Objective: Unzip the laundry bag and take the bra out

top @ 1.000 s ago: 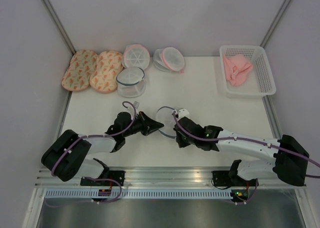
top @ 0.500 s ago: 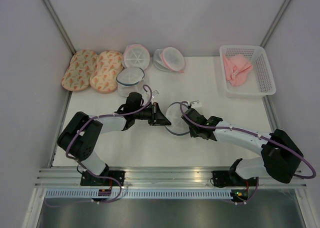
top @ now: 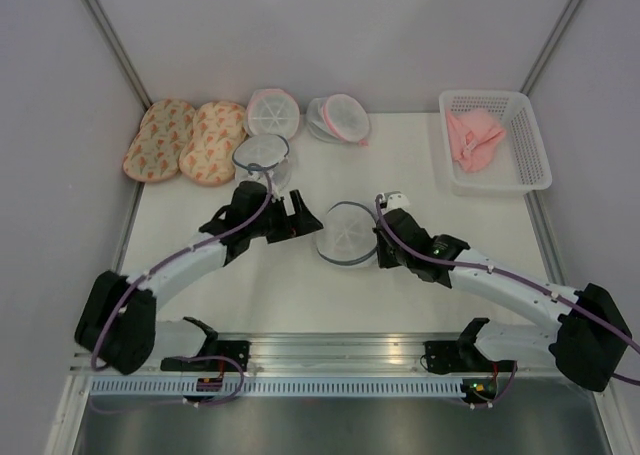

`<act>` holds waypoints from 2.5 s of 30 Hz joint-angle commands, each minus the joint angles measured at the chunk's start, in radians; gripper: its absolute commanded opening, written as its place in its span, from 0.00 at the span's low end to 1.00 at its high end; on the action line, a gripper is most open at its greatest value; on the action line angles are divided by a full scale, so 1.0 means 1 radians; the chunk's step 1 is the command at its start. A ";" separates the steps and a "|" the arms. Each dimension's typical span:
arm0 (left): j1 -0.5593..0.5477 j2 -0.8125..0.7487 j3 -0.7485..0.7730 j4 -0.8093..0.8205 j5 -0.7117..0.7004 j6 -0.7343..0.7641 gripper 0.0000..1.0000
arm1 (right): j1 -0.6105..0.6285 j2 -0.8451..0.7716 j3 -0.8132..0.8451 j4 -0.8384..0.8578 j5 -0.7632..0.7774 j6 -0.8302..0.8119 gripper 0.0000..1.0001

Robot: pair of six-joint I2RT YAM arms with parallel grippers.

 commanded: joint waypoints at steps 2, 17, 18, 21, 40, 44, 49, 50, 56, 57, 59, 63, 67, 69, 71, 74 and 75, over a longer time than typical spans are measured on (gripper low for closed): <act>0.006 -0.272 -0.105 -0.082 -0.195 -0.142 1.00 | -0.003 -0.043 -0.039 0.139 -0.257 -0.013 0.00; -0.060 -0.171 -0.507 0.760 0.147 -0.696 1.00 | 0.038 0.084 -0.064 0.417 -0.559 0.076 0.00; -0.063 -0.136 -0.490 0.780 0.144 -0.701 1.00 | 0.046 0.089 -0.062 0.419 -0.559 0.075 0.00; -0.074 -0.114 -0.489 0.880 0.109 -0.735 1.00 | 0.058 0.103 -0.055 0.419 -0.549 0.076 0.01; -0.140 0.160 -0.335 0.965 0.104 -0.727 0.02 | 0.070 0.012 -0.058 0.327 -0.490 0.047 0.01; -0.126 0.104 -0.343 0.879 0.087 -0.674 0.02 | 0.069 0.031 -0.038 0.236 -0.415 0.027 0.00; -0.069 0.036 -0.338 0.767 0.108 -0.579 0.02 | 0.070 0.066 -0.025 0.068 -0.306 0.029 0.00; -0.060 0.029 -0.328 0.720 0.113 -0.543 0.02 | 0.072 0.067 -0.025 0.043 -0.290 0.032 0.00; 0.012 -0.001 -0.274 0.563 0.188 -0.370 0.02 | 0.070 0.026 -0.005 -0.092 -0.054 0.072 0.00; 0.024 0.007 -0.260 0.522 0.232 -0.342 0.02 | 0.070 0.023 0.002 -0.113 -0.018 0.076 0.00; 0.032 0.047 -0.190 0.462 0.292 -0.239 0.02 | 0.069 0.032 0.011 -0.135 0.078 0.081 0.01; 0.034 0.151 -0.026 0.311 0.466 -0.040 0.02 | 0.069 0.080 0.044 -0.154 0.163 0.073 0.00; 0.043 0.261 0.146 0.228 0.533 0.080 0.16 | 0.069 0.077 0.045 -0.120 0.123 0.067 0.00; 0.055 0.285 0.181 0.190 0.471 0.104 0.55 | 0.069 0.043 0.039 -0.097 0.099 0.066 0.00; 0.063 0.257 0.202 0.146 0.353 0.109 0.68 | 0.070 0.005 0.039 -0.080 0.068 0.055 0.01; 0.064 0.184 0.188 0.038 0.085 0.087 0.76 | 0.070 -0.043 0.034 -0.052 0.030 0.037 0.00; 0.063 0.114 0.160 -0.001 0.025 0.071 0.76 | 0.069 -0.054 0.033 -0.045 -0.002 0.037 0.00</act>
